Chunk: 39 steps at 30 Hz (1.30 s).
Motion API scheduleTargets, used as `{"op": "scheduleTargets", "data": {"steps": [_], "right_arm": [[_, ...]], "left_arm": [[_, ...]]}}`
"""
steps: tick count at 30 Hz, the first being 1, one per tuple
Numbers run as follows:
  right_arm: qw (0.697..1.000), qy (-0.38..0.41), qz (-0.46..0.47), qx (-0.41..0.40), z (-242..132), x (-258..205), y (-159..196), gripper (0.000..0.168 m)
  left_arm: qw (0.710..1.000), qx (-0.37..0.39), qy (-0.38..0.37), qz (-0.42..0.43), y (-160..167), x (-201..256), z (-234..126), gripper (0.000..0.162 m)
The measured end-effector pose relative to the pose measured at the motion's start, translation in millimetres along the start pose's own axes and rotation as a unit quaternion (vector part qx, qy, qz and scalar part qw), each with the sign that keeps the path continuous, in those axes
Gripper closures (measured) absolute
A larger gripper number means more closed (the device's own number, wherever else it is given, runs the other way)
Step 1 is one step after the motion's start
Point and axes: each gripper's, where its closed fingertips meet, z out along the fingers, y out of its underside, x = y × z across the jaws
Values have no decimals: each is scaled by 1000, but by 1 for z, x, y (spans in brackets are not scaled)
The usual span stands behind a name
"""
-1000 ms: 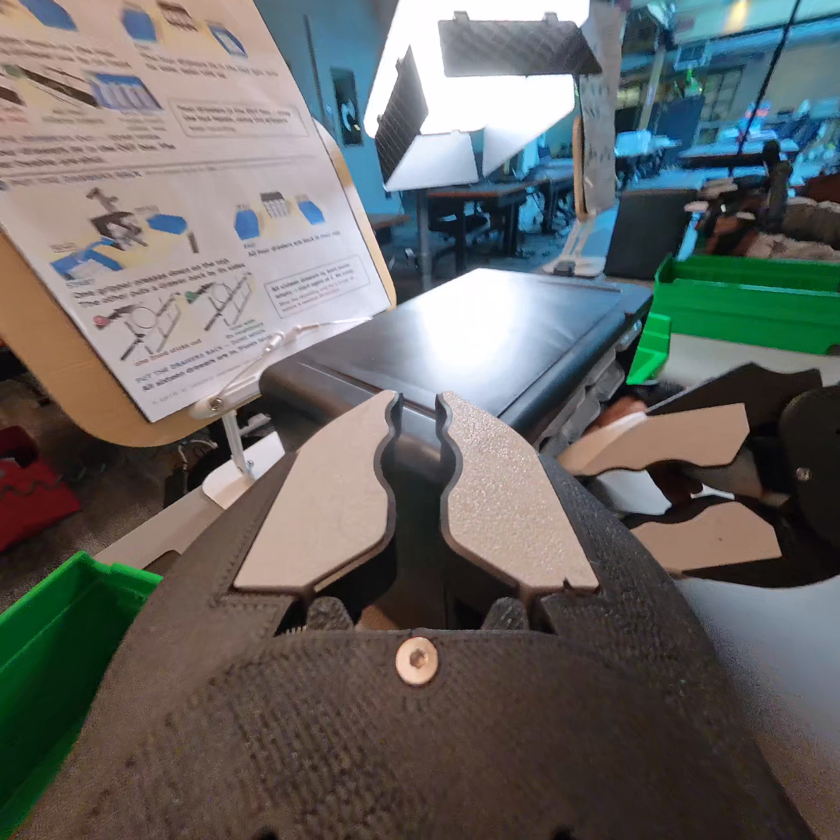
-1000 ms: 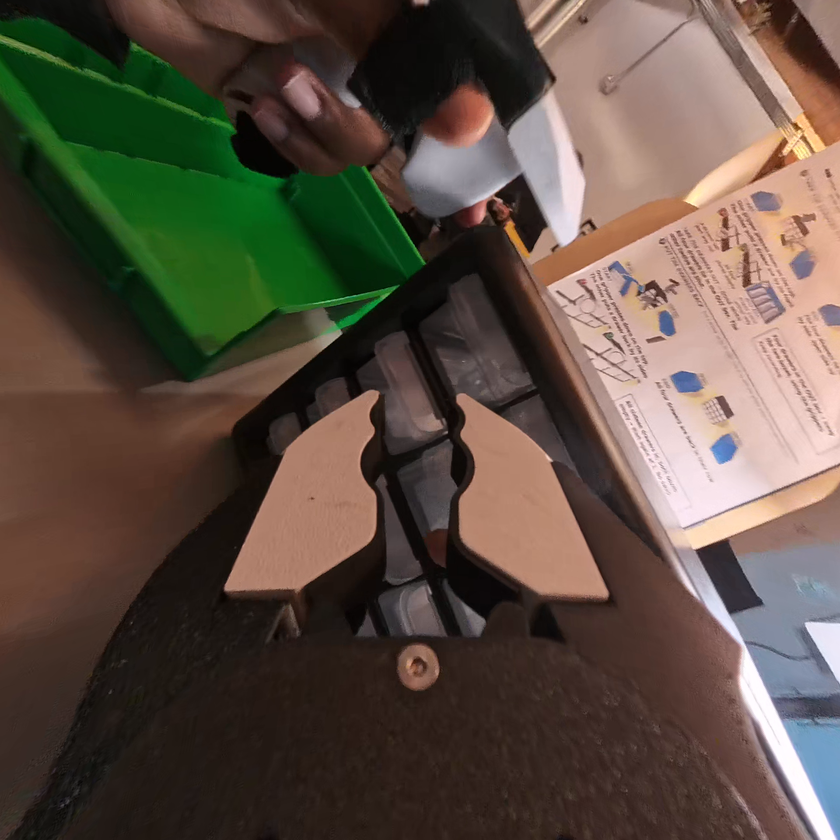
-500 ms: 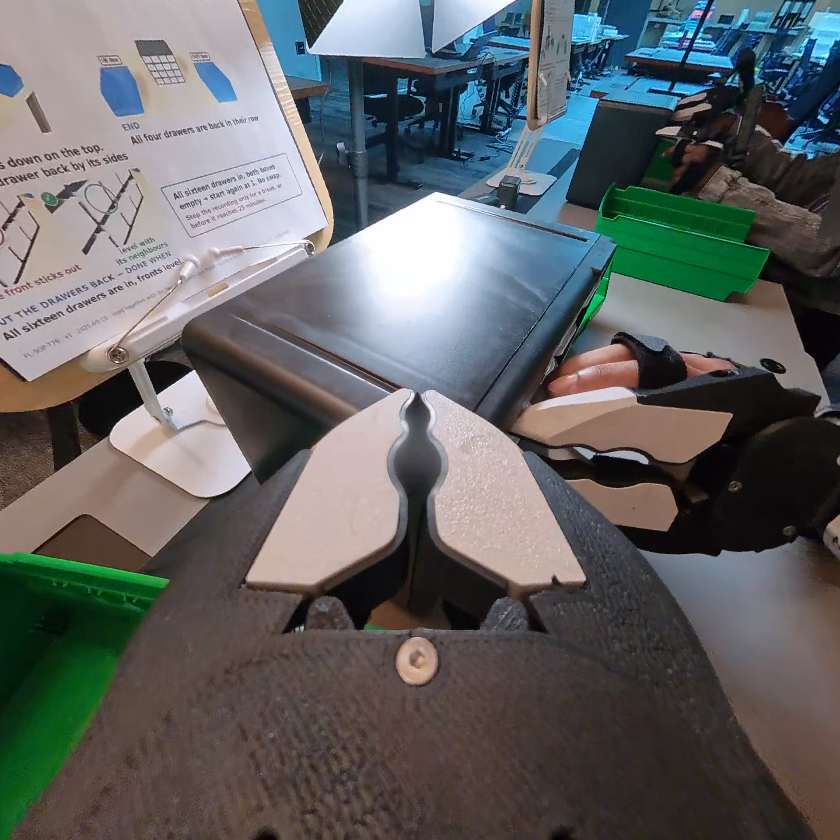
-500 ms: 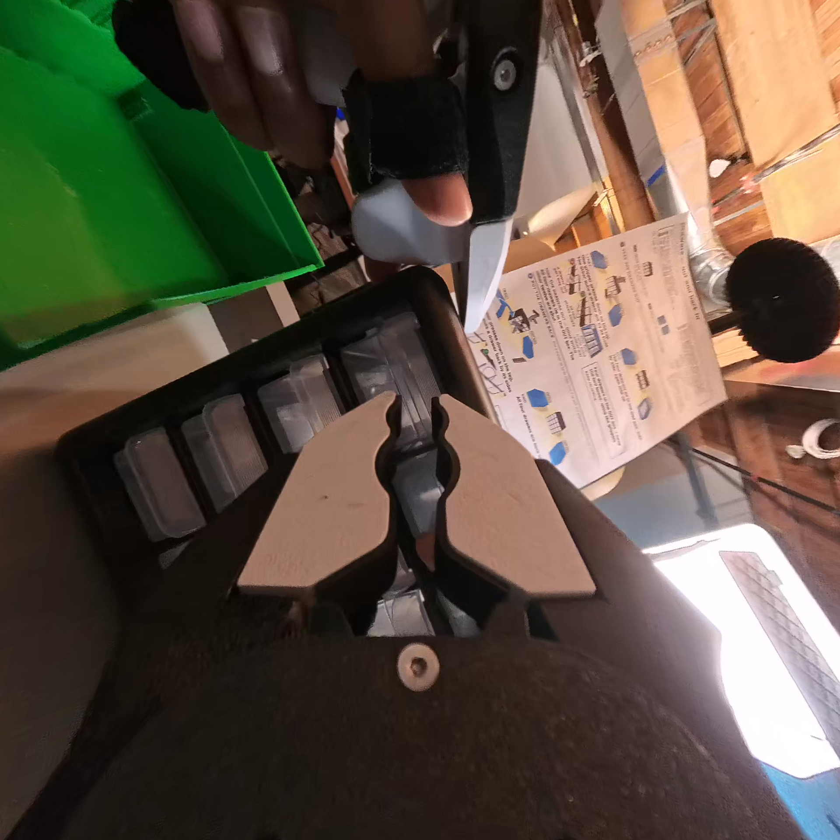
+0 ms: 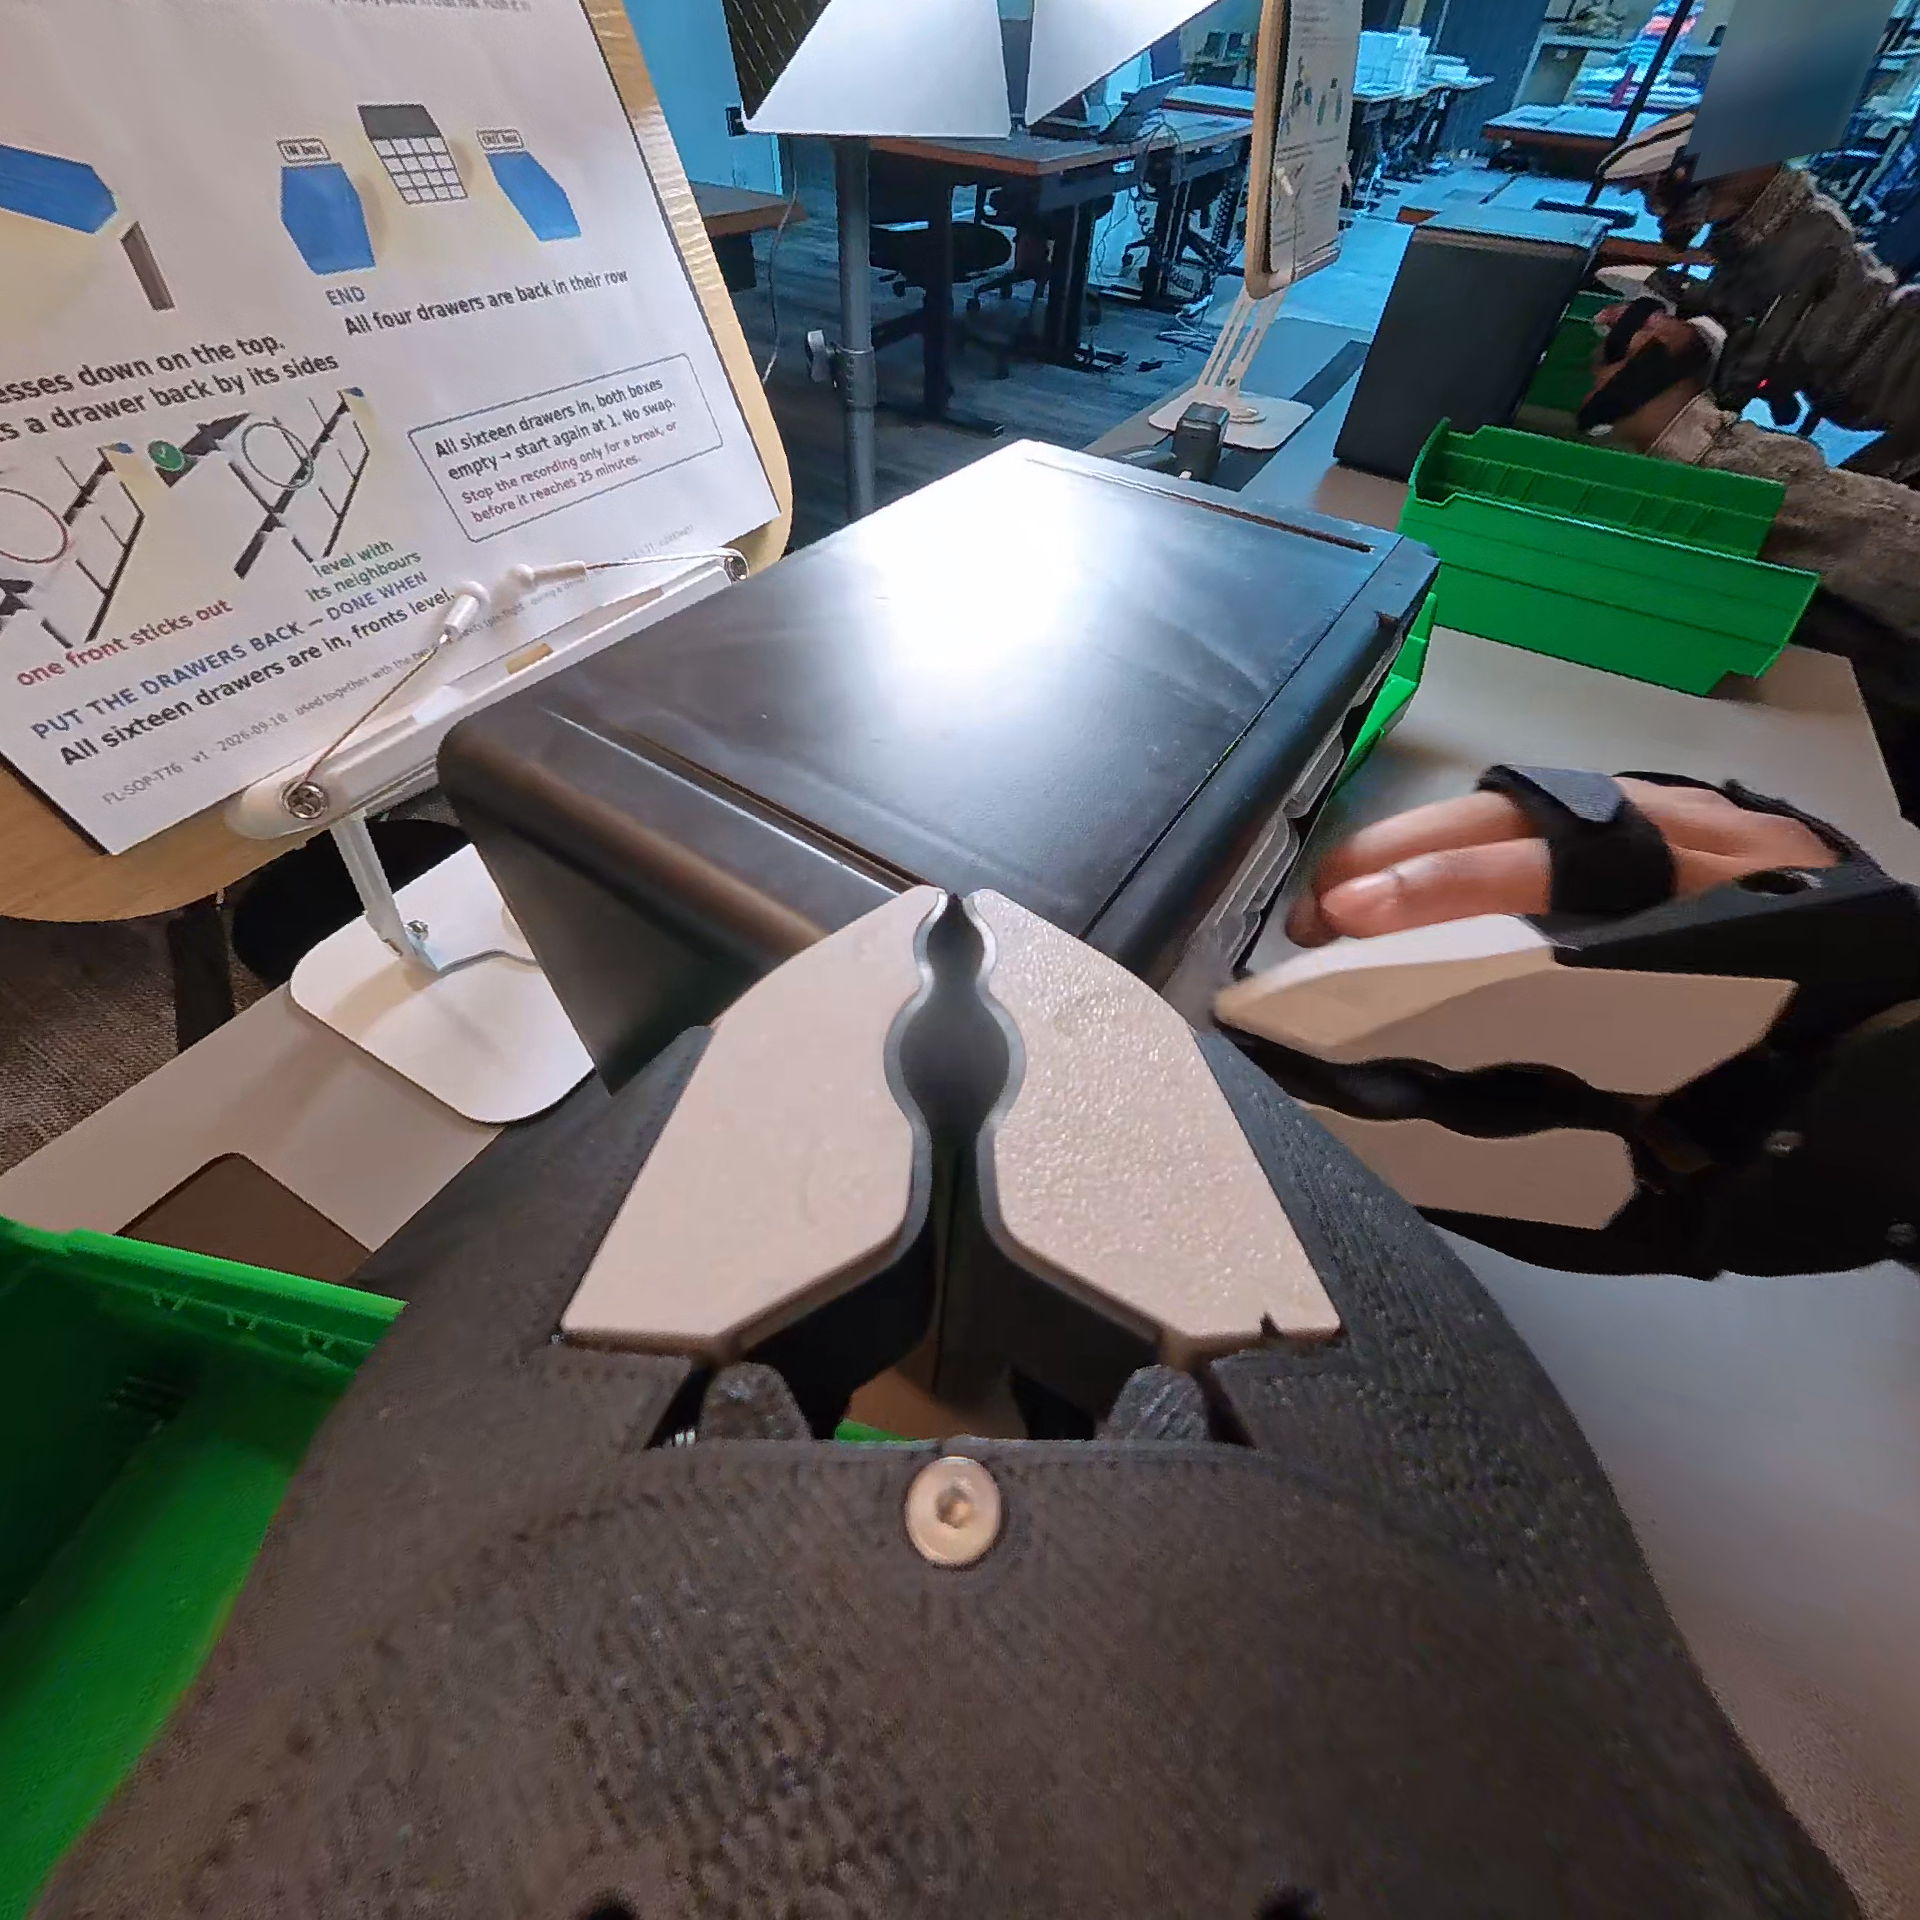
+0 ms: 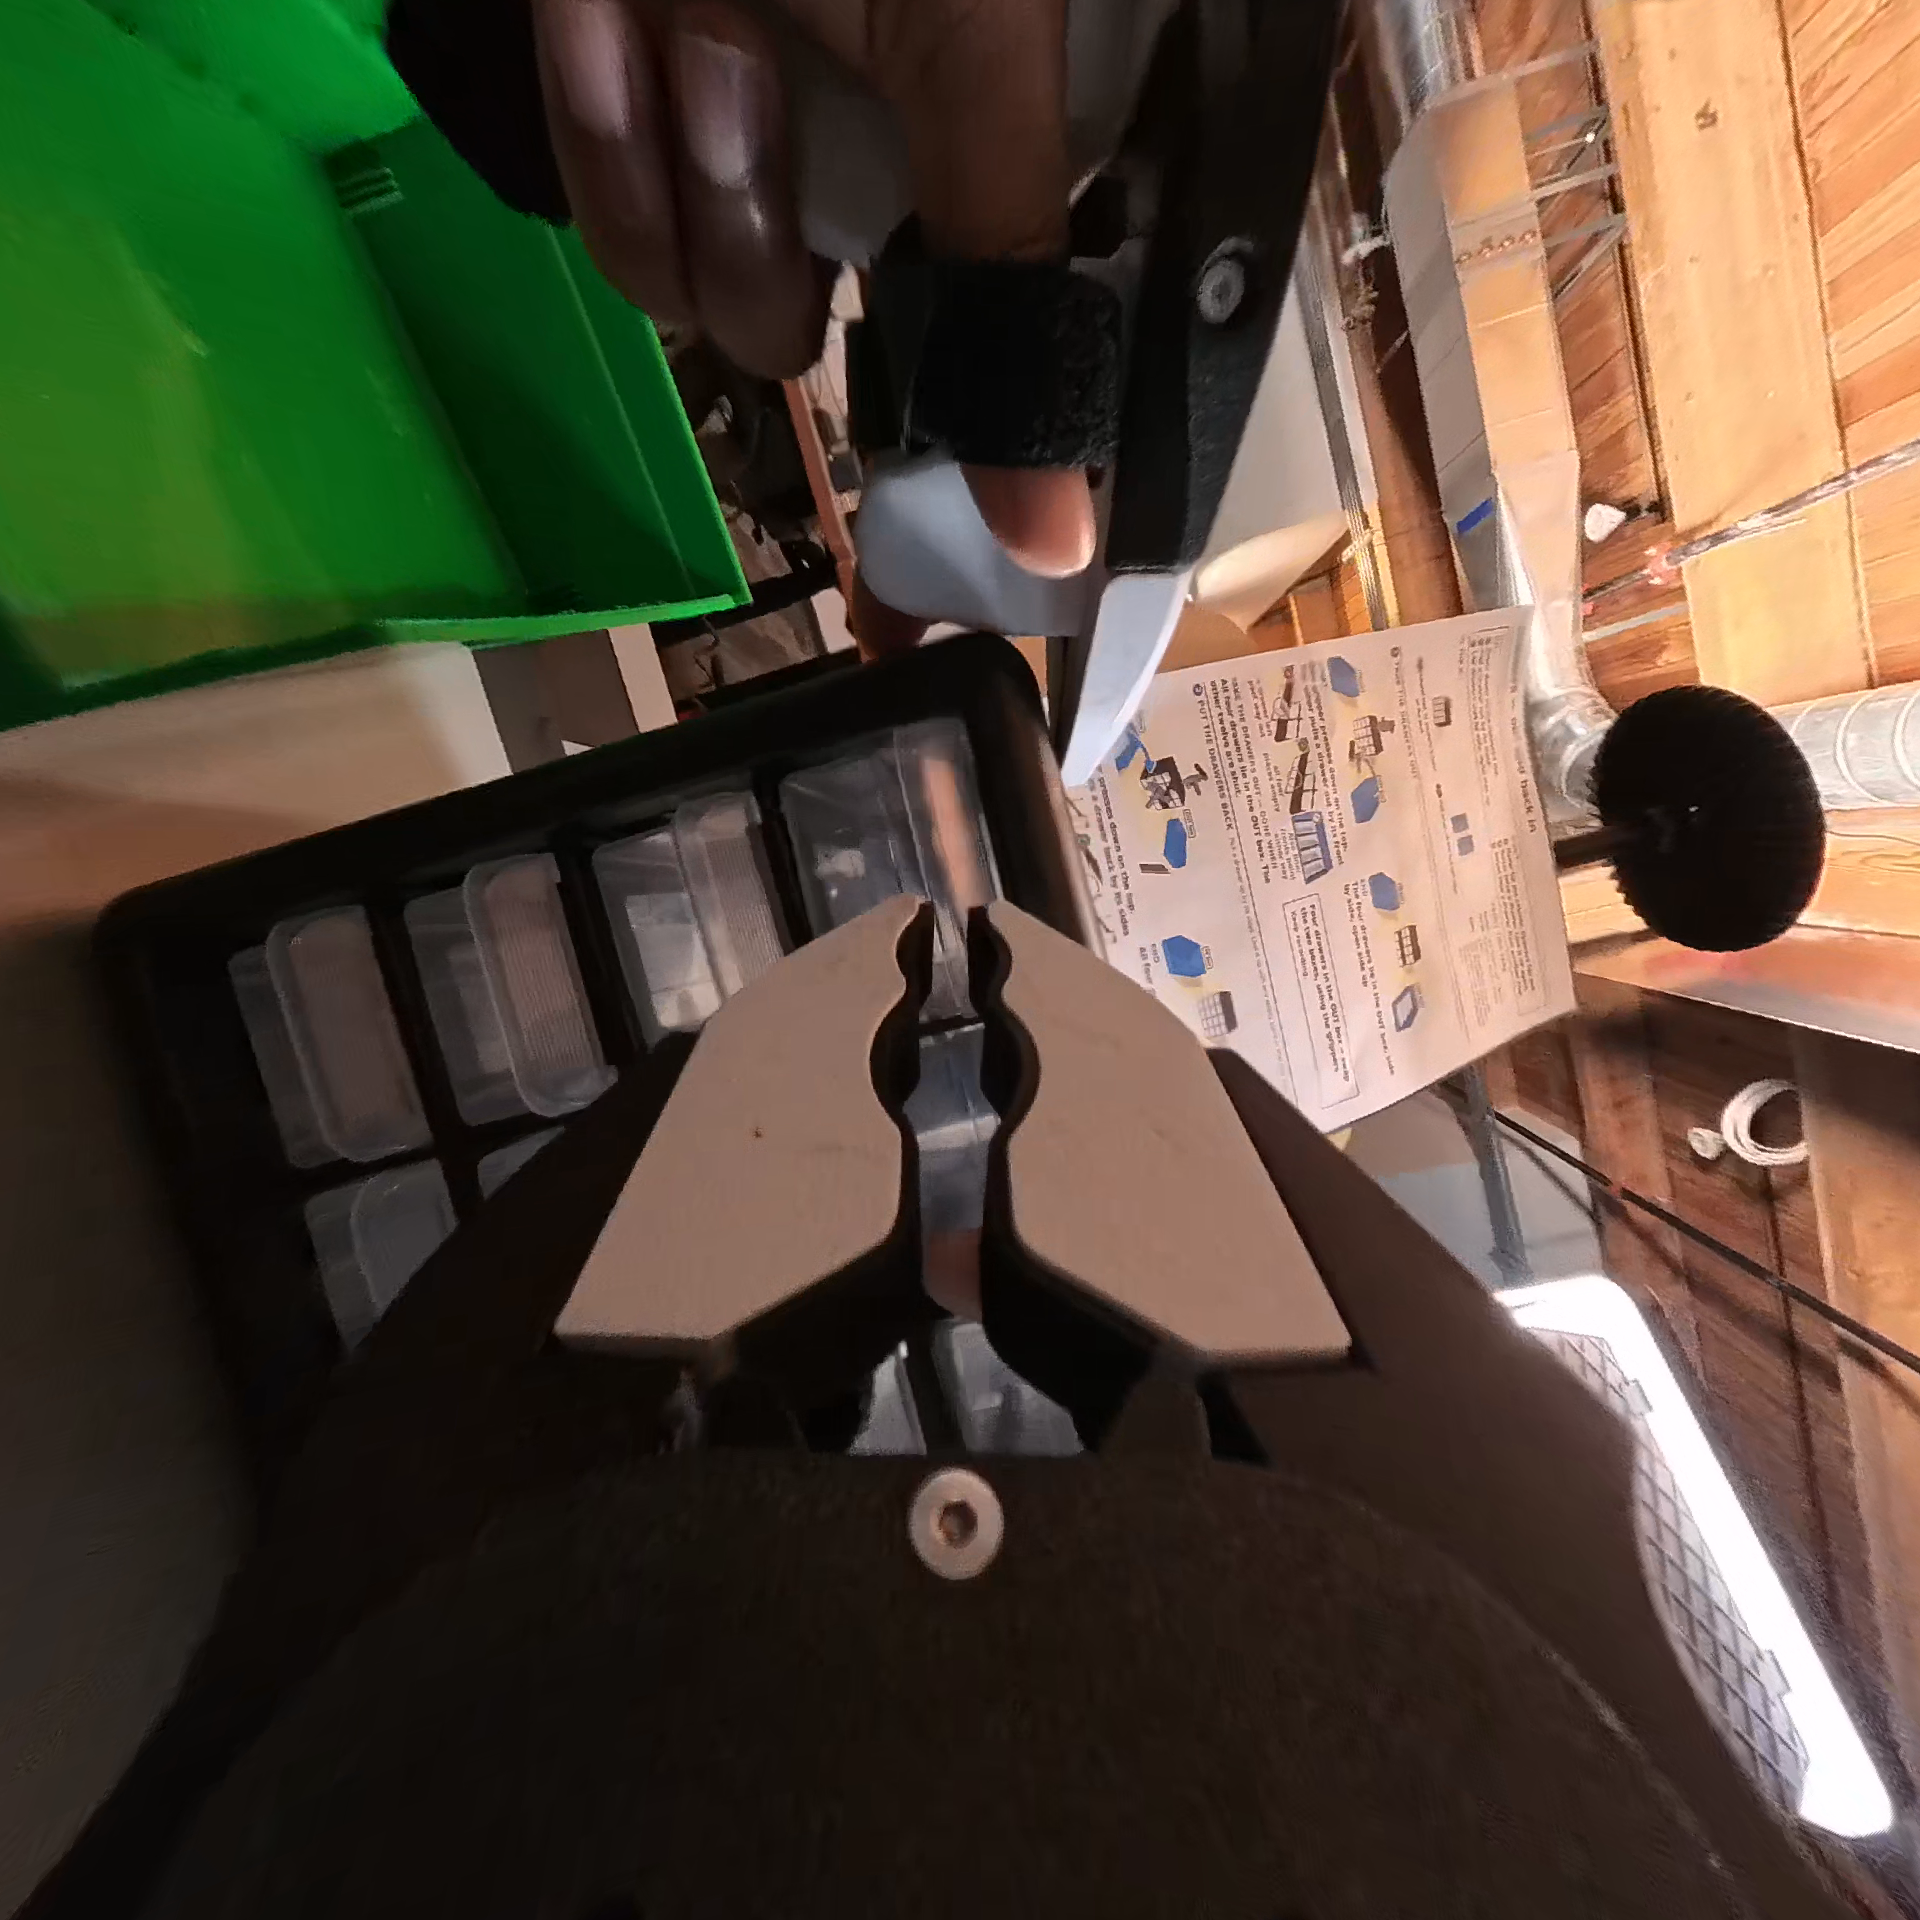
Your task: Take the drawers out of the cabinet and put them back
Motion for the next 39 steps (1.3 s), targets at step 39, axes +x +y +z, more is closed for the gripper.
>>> {"op": "scheduleTargets", "data": {"steps": [39], "right_arm": [[802, -566, 186, 35, -92, -12, -45, 152]], "left_arm": [[1000, 13, 6, -1, 0, 1, -1, 161]]}}
